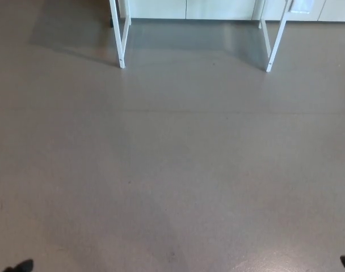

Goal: The robot walks towards a desk on which a shovel is kept on the left hand side and a container is kept on the right hand side. The robot picks up the shovel using its left hand and places it in the container.

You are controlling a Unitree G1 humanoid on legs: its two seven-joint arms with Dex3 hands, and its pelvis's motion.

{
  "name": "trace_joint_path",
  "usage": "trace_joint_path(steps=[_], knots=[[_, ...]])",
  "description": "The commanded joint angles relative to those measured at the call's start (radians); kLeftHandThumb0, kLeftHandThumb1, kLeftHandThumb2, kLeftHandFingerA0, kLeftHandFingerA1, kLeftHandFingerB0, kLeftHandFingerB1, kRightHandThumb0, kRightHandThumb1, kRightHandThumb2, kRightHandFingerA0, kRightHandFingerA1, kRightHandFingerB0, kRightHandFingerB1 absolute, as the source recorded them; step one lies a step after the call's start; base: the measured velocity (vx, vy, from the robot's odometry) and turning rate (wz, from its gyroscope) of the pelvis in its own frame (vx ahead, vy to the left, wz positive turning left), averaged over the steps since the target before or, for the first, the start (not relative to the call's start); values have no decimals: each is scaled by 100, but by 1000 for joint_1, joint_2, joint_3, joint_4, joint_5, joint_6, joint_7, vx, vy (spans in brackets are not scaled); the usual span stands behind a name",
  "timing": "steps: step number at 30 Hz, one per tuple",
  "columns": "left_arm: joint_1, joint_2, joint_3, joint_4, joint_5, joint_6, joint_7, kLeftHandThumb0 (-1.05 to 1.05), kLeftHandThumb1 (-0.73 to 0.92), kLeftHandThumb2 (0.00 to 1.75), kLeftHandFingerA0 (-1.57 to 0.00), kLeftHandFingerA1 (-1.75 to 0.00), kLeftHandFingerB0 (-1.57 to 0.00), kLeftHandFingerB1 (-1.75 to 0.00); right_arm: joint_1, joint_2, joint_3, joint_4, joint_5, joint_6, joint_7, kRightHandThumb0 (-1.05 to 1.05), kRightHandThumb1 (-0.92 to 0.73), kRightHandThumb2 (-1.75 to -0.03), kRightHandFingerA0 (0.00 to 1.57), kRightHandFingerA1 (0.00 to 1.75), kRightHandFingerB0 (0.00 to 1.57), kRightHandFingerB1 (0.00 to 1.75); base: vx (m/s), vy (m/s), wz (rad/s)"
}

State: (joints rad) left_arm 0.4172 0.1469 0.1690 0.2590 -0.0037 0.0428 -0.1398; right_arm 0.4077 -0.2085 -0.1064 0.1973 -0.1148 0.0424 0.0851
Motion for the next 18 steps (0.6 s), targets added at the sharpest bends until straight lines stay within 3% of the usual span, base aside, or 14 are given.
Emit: trace_joint_path(steps=[1,18], knots=[[76,-19,92,-189,-223,12,-125,-16,68,62,-17,-37,-10,-29,80,-55,-65,-207,97,-29,96,-19,-40,-89,38,62,17,53,0,0,0],[170,-33,73,-229,-187,-23,-151,-19,69,63,-19,-37,-12,-30,120,-64,-61,-194,91,-65,132,-19,-41,-90,40,63,20,55,0,0,0]])
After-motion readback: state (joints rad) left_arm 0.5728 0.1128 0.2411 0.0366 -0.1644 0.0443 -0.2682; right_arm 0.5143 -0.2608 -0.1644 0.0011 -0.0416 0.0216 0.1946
